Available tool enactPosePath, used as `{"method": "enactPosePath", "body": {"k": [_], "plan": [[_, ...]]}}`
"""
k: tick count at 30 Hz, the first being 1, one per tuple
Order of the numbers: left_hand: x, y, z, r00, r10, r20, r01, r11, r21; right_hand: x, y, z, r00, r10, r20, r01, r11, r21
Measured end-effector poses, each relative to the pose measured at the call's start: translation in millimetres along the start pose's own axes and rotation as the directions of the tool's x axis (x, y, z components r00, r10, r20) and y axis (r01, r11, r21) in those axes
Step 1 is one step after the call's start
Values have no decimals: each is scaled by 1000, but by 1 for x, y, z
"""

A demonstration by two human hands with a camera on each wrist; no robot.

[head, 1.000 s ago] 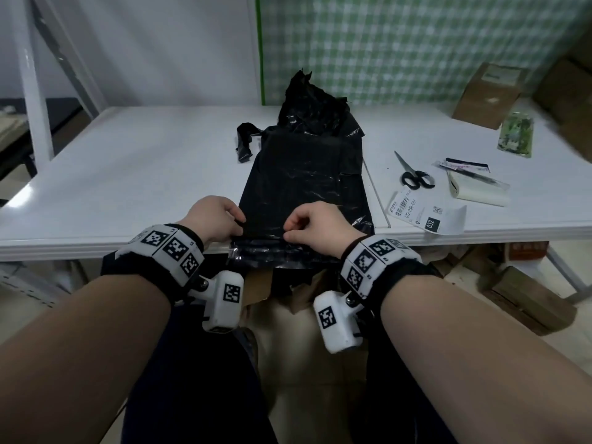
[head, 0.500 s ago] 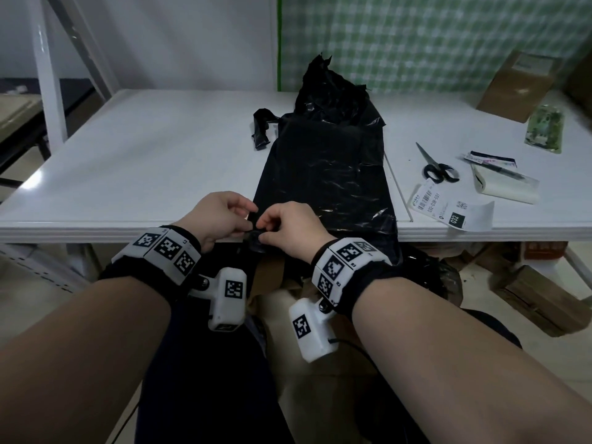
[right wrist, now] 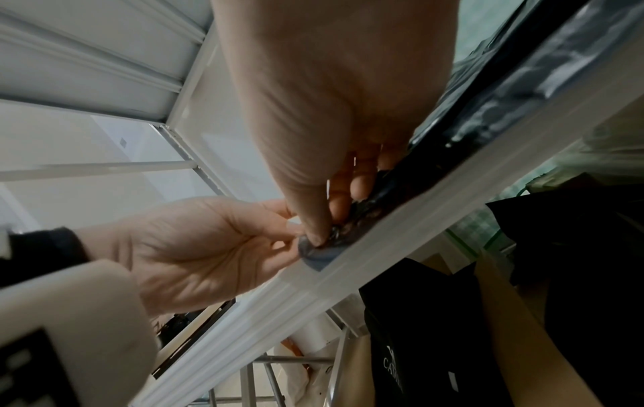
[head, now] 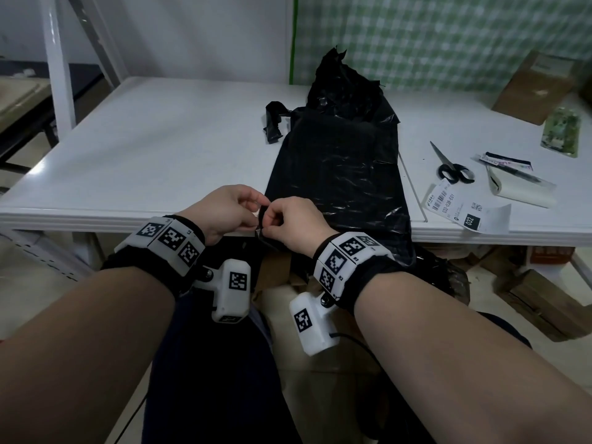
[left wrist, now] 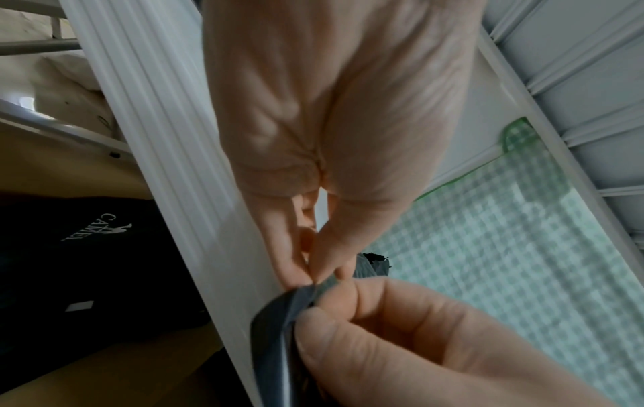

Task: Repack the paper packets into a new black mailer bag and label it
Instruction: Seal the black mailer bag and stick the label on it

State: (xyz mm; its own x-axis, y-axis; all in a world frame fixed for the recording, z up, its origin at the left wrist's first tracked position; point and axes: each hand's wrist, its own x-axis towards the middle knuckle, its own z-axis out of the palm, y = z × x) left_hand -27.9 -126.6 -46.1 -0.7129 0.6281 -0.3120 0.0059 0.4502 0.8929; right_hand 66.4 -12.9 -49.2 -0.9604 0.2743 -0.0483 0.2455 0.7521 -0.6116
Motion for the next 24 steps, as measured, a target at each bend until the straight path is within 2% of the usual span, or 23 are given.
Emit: {"method": "enactPosePath", "body": {"k": [8, 17, 24], "plan": [[2, 0, -1, 999, -15, 32, 15, 1000, -2, 0, 0, -1, 999, 10, 36, -12, 998, 57], [-1, 2, -1, 999, -31, 33, 31, 999, -21, 2, -3, 0, 999, 5, 41, -6, 1000, 26], [-1, 7, 3, 998, -68, 19, 69, 990, -122, 3, -2, -1, 997, -25, 70, 22, 999, 36]]}}
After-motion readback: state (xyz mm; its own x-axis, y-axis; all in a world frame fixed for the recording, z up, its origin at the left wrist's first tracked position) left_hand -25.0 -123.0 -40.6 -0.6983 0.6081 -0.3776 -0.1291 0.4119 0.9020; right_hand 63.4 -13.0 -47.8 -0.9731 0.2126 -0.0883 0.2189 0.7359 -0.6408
